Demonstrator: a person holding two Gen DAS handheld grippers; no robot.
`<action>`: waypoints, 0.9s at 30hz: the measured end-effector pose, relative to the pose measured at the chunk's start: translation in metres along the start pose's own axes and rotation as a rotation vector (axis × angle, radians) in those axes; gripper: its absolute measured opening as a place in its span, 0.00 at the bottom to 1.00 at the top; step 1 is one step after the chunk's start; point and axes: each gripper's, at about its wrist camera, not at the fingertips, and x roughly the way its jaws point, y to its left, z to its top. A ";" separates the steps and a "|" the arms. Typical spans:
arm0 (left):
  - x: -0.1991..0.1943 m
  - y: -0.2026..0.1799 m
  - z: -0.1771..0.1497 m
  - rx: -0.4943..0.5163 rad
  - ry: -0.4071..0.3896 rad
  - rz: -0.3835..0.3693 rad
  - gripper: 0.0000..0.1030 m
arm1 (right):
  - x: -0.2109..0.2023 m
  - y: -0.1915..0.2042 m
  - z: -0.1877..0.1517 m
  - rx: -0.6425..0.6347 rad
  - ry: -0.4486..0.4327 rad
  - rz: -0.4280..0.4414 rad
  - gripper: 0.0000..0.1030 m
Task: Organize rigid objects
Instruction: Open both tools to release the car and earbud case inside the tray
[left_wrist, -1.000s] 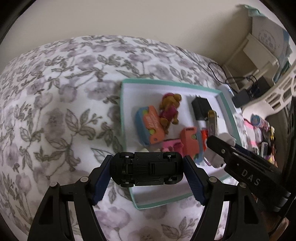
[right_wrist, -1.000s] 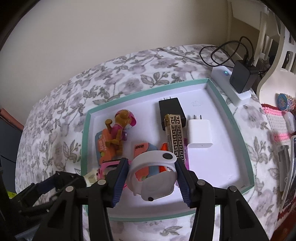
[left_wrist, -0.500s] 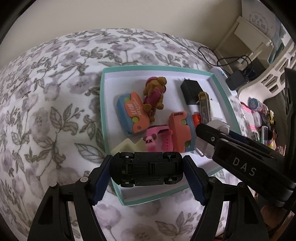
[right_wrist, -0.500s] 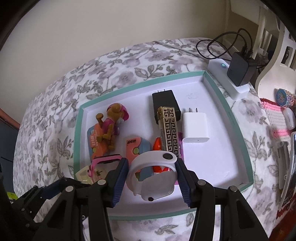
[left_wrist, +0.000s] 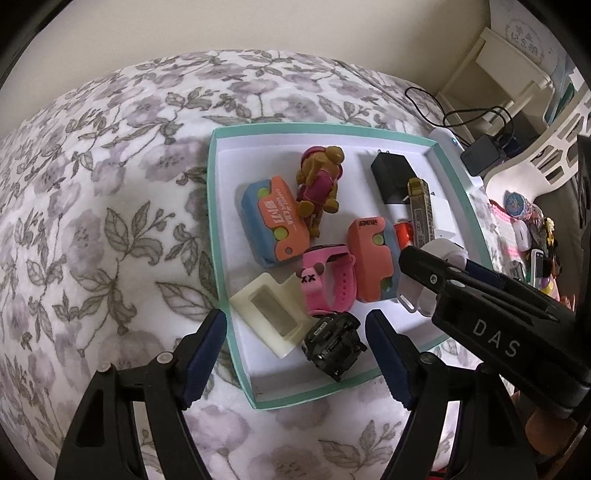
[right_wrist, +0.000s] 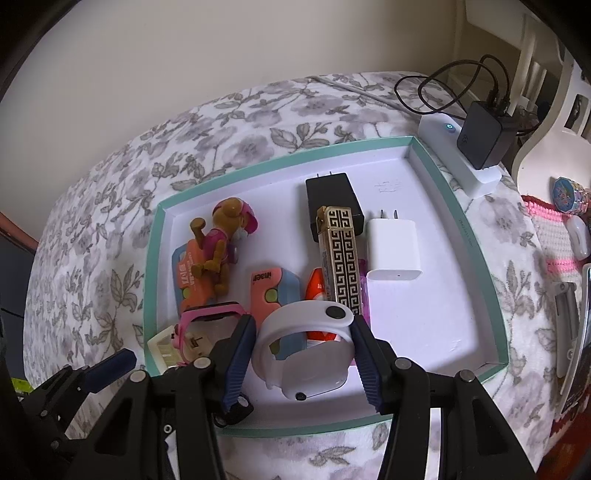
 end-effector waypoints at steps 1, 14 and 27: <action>0.000 0.001 0.000 -0.005 -0.001 0.000 0.76 | 0.000 0.000 0.000 0.001 0.000 0.000 0.55; -0.007 0.013 0.002 -0.062 -0.019 0.011 0.76 | -0.006 -0.003 0.000 0.032 -0.035 -0.005 0.66; -0.031 0.056 0.007 -0.237 -0.113 0.028 0.76 | -0.021 -0.010 0.004 0.088 -0.116 0.015 0.66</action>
